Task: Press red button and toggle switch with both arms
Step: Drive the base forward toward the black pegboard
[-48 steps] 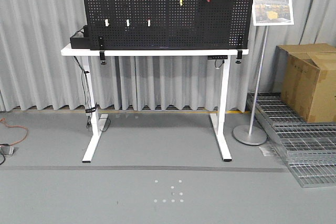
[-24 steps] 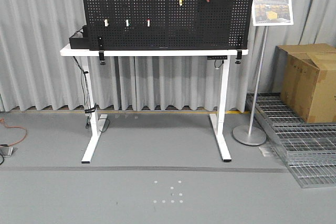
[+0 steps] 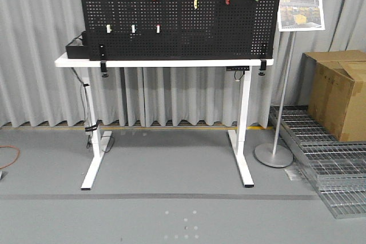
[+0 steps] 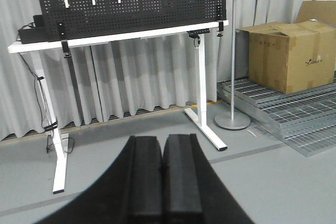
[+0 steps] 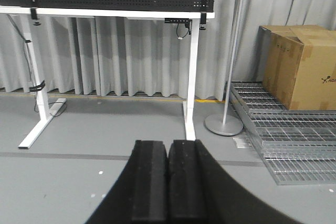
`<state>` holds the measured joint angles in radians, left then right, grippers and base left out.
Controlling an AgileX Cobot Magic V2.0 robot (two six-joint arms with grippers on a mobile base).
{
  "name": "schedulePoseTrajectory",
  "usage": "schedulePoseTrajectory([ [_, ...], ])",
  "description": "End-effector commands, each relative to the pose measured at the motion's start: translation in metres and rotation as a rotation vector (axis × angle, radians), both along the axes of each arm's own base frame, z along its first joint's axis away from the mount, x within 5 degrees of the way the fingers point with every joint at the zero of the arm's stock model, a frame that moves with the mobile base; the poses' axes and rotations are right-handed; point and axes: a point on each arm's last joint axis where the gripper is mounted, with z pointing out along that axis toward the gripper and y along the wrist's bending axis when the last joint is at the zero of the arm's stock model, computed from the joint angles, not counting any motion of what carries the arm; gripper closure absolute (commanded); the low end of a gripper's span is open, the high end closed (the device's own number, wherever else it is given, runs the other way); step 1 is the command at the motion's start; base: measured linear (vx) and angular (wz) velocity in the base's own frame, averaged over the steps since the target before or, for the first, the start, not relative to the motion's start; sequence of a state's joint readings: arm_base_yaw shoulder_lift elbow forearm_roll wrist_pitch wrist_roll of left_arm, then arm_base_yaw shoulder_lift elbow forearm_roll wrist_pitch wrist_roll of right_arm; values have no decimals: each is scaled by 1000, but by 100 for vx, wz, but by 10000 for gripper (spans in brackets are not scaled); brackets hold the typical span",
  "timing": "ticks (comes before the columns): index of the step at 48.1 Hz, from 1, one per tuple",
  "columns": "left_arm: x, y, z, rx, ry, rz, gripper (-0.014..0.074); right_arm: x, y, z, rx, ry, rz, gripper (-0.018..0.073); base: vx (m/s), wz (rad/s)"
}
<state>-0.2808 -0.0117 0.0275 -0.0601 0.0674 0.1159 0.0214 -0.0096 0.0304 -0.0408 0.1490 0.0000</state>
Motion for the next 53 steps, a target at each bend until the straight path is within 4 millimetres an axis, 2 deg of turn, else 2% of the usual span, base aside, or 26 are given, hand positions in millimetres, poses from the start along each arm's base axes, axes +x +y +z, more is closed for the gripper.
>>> schedulePoseTrajectory([
  [1, 0, 0, -3, -28, -55, 5, 594, 0, 0, 4, -5, -87, -1, 562, 36, -8],
  [53, 0, 0, -3, -28, -55, 5, 594, 0, 0, 4, -5, -87, -1, 562, 44, 3],
])
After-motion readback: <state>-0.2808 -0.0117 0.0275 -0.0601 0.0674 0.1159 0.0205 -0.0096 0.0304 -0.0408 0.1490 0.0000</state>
